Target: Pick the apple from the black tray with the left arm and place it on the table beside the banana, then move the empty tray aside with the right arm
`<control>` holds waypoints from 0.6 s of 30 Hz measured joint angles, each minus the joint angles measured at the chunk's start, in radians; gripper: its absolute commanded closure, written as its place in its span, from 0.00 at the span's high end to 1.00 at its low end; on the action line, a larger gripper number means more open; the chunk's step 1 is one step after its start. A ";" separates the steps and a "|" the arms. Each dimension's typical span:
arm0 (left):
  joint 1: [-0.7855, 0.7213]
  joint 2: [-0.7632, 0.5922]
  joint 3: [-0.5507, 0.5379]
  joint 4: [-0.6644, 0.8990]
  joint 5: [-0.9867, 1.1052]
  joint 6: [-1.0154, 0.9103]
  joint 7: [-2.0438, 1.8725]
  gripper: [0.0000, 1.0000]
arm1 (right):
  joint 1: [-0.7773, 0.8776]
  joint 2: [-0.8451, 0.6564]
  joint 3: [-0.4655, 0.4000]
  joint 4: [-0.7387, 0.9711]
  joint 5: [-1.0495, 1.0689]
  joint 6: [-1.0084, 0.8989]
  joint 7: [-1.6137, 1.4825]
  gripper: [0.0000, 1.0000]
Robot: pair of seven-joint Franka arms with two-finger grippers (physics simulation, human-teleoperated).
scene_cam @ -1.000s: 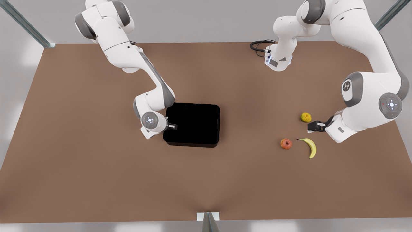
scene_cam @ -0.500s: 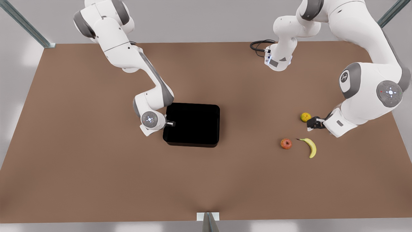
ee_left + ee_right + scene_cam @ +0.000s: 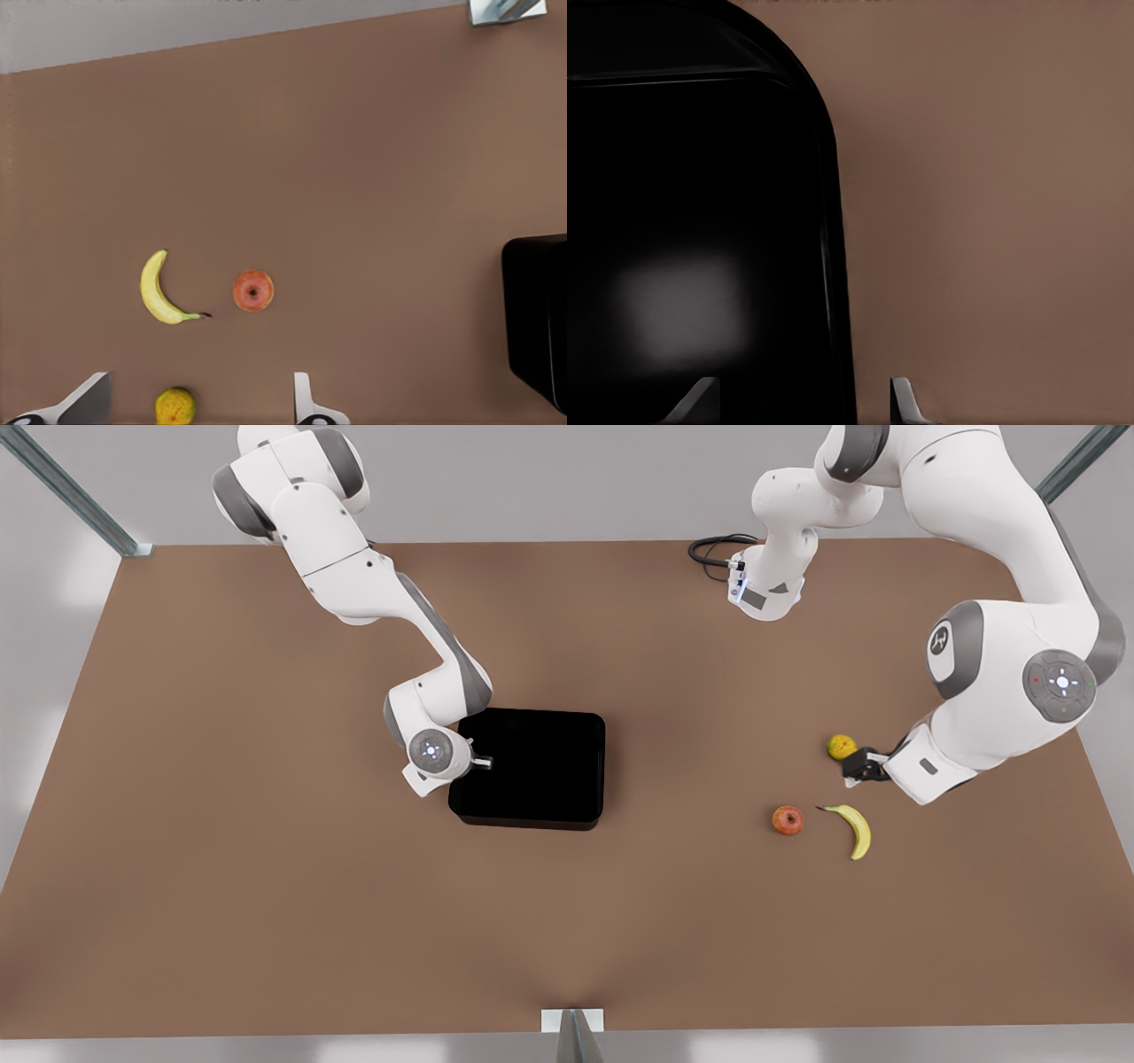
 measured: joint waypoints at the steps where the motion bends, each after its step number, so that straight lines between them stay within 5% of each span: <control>1: 0.000 0.000 0.000 0.000 0.004 0.000 0.000 1.00 | 0.000 0.000 0.000 -0.001 -0.001 0.001 0.001 0.65; 5: 0.000 -0.017 -0.001 0.000 0.010 -0.001 -0.001 1.00 | -0.001 0.002 0.000 -0.001 0.001 0.002 0.003 0.30; 18: 0.005 -0.033 0.002 0.000 0.013 -0.002 0.000 1.00 | 0.000 -0.013 -0.001 0.001 0.001 -0.012 0.007 0.22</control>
